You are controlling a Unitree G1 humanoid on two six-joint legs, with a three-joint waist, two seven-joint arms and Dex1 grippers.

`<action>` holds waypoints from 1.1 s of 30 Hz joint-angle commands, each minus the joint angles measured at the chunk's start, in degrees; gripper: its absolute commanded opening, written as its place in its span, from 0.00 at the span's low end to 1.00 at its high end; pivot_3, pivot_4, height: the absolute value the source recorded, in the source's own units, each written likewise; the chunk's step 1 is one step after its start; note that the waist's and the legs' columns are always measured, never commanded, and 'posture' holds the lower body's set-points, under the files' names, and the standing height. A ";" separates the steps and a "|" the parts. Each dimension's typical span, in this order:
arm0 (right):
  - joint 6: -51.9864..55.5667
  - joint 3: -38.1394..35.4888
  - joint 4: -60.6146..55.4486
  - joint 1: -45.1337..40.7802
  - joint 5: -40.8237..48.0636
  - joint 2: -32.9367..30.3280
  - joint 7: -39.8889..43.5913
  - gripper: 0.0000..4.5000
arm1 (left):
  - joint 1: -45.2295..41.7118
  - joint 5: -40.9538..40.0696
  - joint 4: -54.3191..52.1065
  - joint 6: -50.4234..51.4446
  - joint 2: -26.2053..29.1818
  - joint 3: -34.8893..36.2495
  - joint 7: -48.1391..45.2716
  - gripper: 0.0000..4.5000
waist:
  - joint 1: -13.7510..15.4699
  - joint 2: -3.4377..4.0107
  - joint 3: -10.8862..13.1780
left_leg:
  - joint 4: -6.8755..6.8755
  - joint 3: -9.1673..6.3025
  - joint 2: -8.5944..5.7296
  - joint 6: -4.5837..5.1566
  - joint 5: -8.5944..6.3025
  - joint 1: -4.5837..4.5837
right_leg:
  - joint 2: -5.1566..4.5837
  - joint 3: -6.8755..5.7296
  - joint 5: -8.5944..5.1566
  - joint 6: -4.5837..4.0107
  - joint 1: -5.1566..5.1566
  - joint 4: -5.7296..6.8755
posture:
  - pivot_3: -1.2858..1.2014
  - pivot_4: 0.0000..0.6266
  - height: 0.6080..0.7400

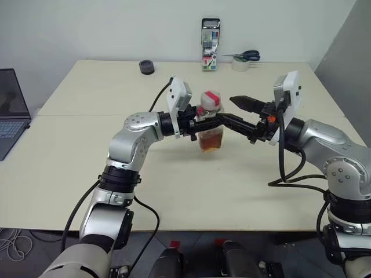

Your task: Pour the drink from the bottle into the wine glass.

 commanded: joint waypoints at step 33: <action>-3.21 7.03 -3.61 -5.19 -11.28 12.38 -12.53 0.83 | -6.62 3.01 8.44 -7.95 -1.95 0.84 -2.50 0.40 | 0.02 0.01 0.01 | 0.01 0.00 -0.03 0.01 0.00 -0.08 | 0.01 0.04 0.00 0.00 -0.14 0.03 | 0.52 0.24 1.00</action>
